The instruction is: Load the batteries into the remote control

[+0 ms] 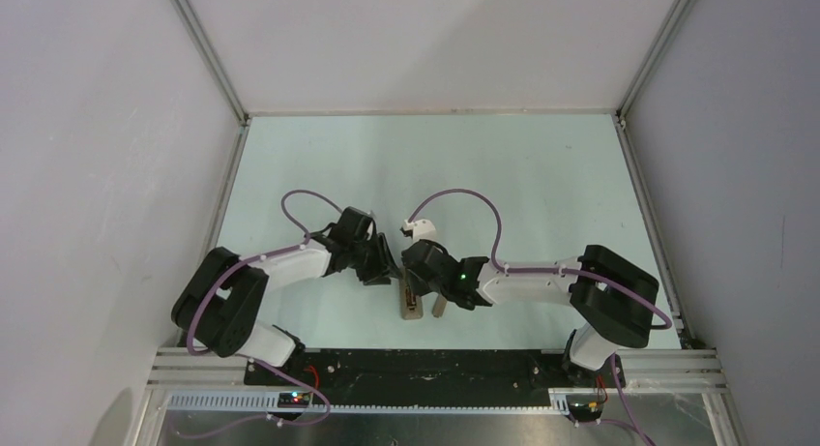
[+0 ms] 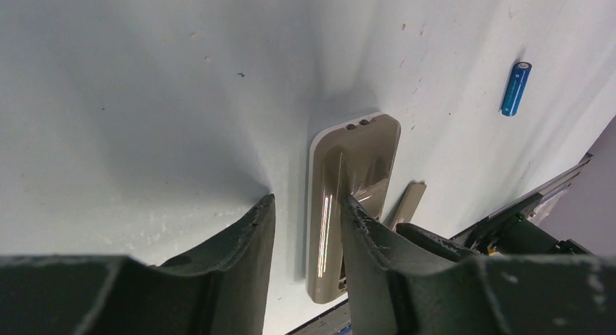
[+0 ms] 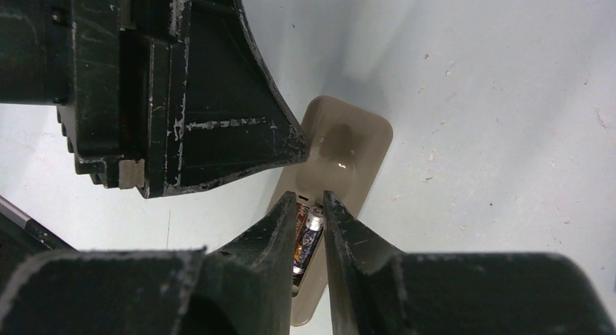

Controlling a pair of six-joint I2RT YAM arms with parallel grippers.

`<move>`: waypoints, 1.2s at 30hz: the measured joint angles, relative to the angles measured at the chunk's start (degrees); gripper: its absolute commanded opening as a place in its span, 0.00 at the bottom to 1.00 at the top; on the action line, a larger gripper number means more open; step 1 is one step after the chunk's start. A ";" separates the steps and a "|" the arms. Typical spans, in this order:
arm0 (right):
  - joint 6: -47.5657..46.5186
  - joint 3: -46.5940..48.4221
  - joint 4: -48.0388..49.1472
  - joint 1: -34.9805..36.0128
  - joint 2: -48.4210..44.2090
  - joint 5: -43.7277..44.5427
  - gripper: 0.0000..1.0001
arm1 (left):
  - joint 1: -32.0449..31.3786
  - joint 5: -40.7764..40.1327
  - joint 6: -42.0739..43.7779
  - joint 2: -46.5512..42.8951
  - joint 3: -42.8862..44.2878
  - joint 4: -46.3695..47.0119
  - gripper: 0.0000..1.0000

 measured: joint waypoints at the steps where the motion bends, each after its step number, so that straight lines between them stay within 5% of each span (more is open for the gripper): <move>1: 0.00 0.02 0.02 0.00 0.07 -0.04 0.24 | -0.09 0.07 0.00 0.15 0.09 0.09 0.46; 18: -0.22 0.24 -0.50 -0.11 1.49 -0.48 0.19 | -0.68 1.05 -0.02 0.13 0.33 0.90 0.54; 36: -2.40 0.35 -1.77 0.66 1.44 0.66 0.16 | -3.15 0.96 -0.04 0.81 1.07 0.68 0.52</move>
